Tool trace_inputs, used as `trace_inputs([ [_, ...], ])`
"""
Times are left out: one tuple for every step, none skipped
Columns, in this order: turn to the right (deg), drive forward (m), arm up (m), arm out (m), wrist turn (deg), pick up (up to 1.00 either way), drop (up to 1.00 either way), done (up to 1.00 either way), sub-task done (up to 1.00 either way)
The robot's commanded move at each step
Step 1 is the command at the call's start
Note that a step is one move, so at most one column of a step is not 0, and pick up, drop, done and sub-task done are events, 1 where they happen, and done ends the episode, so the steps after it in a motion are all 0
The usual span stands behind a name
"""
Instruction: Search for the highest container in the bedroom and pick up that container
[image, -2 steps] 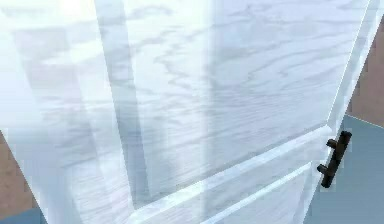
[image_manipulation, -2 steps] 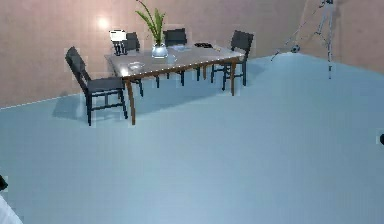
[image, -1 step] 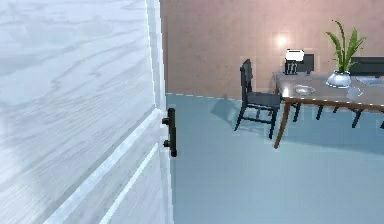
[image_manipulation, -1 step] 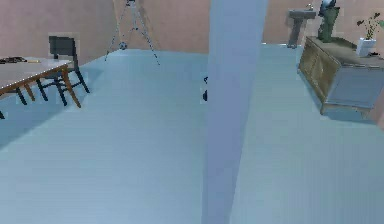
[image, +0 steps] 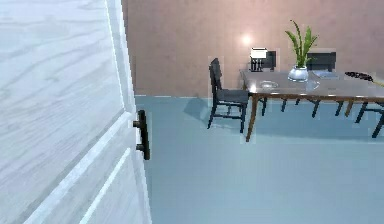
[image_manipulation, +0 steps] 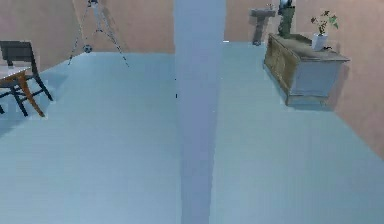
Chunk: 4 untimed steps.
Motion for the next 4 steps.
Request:
trace_inputs([
  [24.0, 0.0, 0.0, 0.0, 0.0, 0.0, 0.0, 0.0, 0.0],
  [-9.0, 0.0, 0.0, 0.0, 0.0, 0.0, 0.0, 0.0, 0.0],
  [0.0, 0.85, 0.0, 0.0, 0.0, 0.0, 0.0, 0.0, 0.0],
  [-6.0, 0.0, 0.0, 0.0, 0.0, 0.0, 0.0, 0.0, 0.0],
])
